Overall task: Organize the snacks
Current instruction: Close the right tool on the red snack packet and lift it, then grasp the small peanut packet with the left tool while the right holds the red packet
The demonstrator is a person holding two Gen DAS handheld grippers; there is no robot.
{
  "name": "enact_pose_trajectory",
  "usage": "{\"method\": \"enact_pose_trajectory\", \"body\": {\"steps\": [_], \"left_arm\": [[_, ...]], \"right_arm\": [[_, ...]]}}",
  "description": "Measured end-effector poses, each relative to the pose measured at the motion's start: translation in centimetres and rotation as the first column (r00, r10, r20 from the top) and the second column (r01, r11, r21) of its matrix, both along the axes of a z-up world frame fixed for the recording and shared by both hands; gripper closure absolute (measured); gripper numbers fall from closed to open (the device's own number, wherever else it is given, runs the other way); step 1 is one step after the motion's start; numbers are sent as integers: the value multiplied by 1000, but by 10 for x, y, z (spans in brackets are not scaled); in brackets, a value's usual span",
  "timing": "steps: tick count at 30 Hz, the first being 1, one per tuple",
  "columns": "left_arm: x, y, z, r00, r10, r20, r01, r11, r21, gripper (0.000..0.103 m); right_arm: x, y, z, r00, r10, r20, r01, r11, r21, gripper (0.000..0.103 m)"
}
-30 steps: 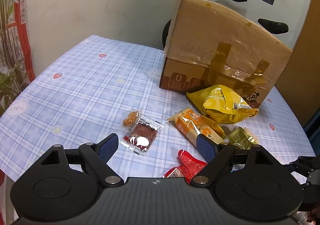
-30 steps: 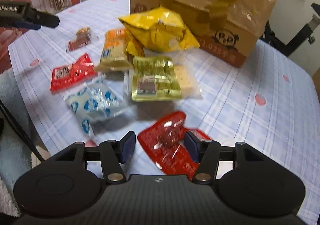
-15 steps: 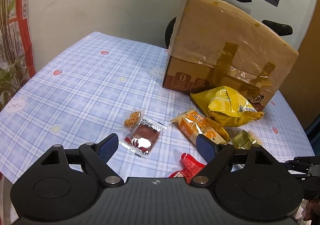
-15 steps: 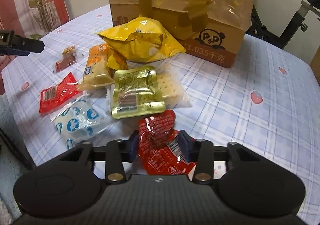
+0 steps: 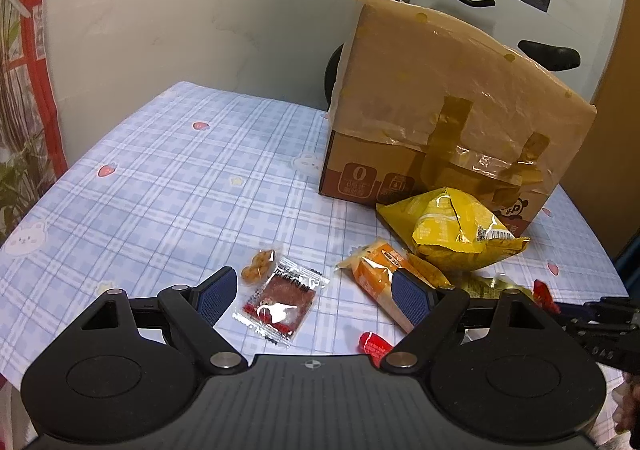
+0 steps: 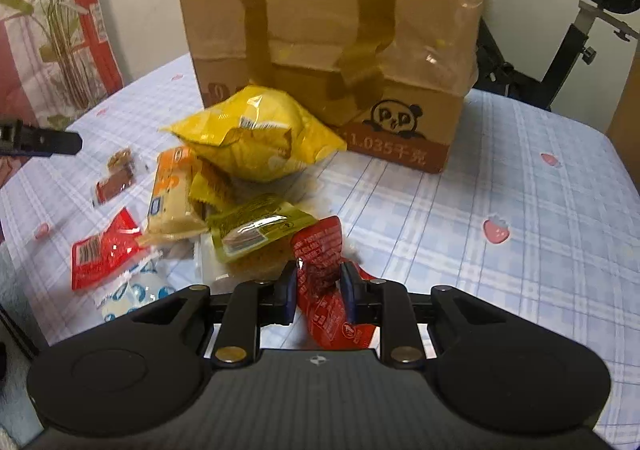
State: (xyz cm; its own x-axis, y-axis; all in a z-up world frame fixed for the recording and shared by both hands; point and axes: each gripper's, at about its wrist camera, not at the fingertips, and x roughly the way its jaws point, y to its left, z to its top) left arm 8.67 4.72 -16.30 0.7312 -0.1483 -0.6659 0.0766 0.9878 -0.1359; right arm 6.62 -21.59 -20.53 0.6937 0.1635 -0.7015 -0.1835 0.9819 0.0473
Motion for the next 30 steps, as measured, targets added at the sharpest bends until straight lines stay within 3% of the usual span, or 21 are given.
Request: {"method": "enact_pose_trajectory", "body": {"steps": [22, 26, 30], "left_arm": [[4, 1, -19, 997, -68, -45, 70, 996, 49, 18], [16, 9, -33, 997, -31, -75, 35, 998, 58, 39], [25, 19, -40, 997, -28, -78, 33, 998, 61, 48]], "right_arm": [[0, -16, 16, 993, -85, 85, 70, 984, 167, 80], [-1, -16, 10, 993, -93, 66, 78, 977, 196, 80], [0, -17, 4, 994, -101, 49, 88, 972, 217, 80]]}}
